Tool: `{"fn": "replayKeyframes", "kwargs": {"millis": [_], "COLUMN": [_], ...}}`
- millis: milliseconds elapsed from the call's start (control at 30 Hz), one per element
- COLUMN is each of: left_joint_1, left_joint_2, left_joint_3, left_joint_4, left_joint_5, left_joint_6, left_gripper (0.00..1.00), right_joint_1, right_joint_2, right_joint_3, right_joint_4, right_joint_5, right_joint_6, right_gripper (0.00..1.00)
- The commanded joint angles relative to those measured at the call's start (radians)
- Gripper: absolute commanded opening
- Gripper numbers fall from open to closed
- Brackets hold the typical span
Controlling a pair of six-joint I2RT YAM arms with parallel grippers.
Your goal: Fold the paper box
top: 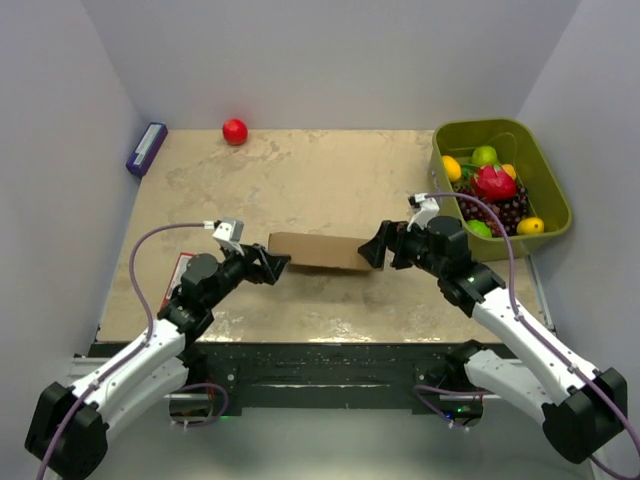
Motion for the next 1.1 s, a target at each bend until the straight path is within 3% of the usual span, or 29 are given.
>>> {"fn": "replayKeyframes", "kwargs": {"millis": [0, 67, 233, 333, 467, 533, 600, 700, 733, 800, 1067], "left_joint_1": [-0.007, -0.007, -0.006, -0.003, 0.063, 0.116, 0.172, 0.34, 0.436, 0.502, 0.525], "left_joint_2": [-0.125, -0.17, -0.202, -0.16, -0.081, -0.067, -0.046, 0.017, 0.052, 0.074, -0.031], "left_joint_3": [0.004, 0.017, 0.089, 0.134, 0.273, 0.33, 0.405, 0.47, 0.479, 0.507, 0.488], "left_joint_4": [-0.26, -0.309, -0.431, -0.503, -0.529, -0.556, -0.572, -0.583, -0.583, -0.587, -0.534], "left_joint_5": [-0.061, -0.069, -0.11, -0.219, -0.225, -0.233, -0.204, -0.014, 0.106, 0.172, 0.092], "left_joint_6": [-0.047, -0.056, -0.022, -0.009, 0.054, 0.106, 0.157, 0.189, 0.189, 0.197, 0.258], "left_gripper": [0.93, 1.0, 1.0, 1.0, 1.0, 1.0, 1.0, 1.0, 1.0, 1.0, 1.0], "right_joint_1": [0.006, 0.006, 0.003, -0.004, -0.046, -0.122, -0.226, -0.311, -0.326, -0.36, -0.38], "right_joint_2": [-0.056, -0.057, -0.053, -0.007, 0.064, 0.079, 0.076, 0.062, 0.056, 0.045, -0.013], "right_joint_3": [0.075, 0.114, 0.144, 0.147, 0.185, 0.199, 0.213, 0.242, 0.257, 0.269, 0.263], "right_joint_4": [-0.157, -0.183, -0.187, -0.138, -0.09, -0.081, -0.069, -0.072, -0.078, -0.095, -0.064], "right_joint_5": [-0.052, -0.07, 0.047, 0.097, 0.12, 0.106, 0.059, 0.022, 0.019, 0.025, 0.019], "right_joint_6": [-0.134, -0.18, -0.177, -0.169, -0.178, -0.186, -0.191, -0.203, -0.203, -0.2, -0.22], "right_gripper": [0.99, 0.99, 0.99, 0.99, 0.99, 0.99, 0.99, 0.99, 0.99, 0.99, 0.99]}}
